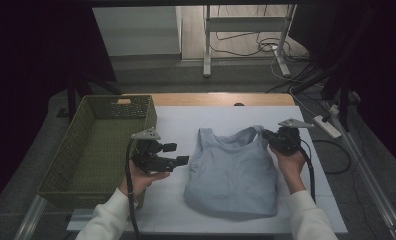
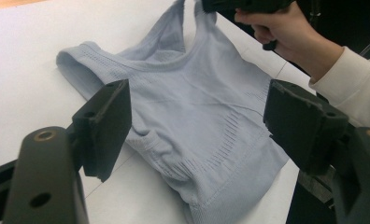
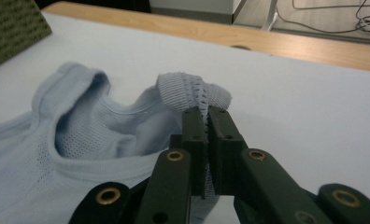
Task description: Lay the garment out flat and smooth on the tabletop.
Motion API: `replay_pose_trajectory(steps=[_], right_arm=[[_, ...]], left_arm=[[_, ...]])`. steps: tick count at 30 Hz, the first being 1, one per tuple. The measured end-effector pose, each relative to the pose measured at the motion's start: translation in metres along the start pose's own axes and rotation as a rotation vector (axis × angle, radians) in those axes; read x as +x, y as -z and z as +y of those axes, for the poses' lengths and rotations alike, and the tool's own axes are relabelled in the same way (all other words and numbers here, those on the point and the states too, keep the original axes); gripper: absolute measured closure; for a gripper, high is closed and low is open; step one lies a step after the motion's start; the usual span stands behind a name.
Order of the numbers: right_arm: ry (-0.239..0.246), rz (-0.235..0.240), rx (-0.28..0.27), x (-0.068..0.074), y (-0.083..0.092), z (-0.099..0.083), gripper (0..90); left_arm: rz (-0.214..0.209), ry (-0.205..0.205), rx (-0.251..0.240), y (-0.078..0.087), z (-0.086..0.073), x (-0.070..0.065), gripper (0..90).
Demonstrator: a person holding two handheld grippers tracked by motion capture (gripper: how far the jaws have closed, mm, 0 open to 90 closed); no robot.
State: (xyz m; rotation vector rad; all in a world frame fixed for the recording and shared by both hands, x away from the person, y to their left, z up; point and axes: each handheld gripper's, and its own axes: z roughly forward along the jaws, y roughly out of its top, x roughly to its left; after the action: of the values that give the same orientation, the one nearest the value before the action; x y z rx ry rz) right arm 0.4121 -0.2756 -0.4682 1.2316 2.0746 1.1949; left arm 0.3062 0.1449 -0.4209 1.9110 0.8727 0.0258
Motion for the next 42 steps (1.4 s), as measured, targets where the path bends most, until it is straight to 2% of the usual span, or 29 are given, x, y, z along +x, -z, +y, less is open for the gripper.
replay_pose_trajectory(steps=[7, 16, 22, 30, 42], right_arm=[[0.034, -0.003, 0.068, 0.012, -0.025, -0.007, 83.3], [0.033, -0.014, 0.125, 0.01, -0.038, -0.015, 76.2], [0.05, -0.005, 0.098, 0.013, -0.032, -0.01, 59.0], [0.066, -0.002, 0.048, 0.016, -0.017, -0.003, 52.5], [0.13, 0.046, 0.043, 0.035, 0.002, 0.0, 50.0]], left_arm=[[0.0, -0.001, 0.0, 0.0, 0.0, -0.001, 24.4], [0.004, 0.0, 0.001, 0.0, -0.001, 0.0, 24.3], [0.005, 0.0, -0.001, 0.001, -0.001, 0.0, 24.3], [0.007, 0.0, -0.006, 0.002, 0.0, 0.0, 24.2], [0.008, -0.002, -0.007, 0.002, 0.0, -0.001, 24.2]])
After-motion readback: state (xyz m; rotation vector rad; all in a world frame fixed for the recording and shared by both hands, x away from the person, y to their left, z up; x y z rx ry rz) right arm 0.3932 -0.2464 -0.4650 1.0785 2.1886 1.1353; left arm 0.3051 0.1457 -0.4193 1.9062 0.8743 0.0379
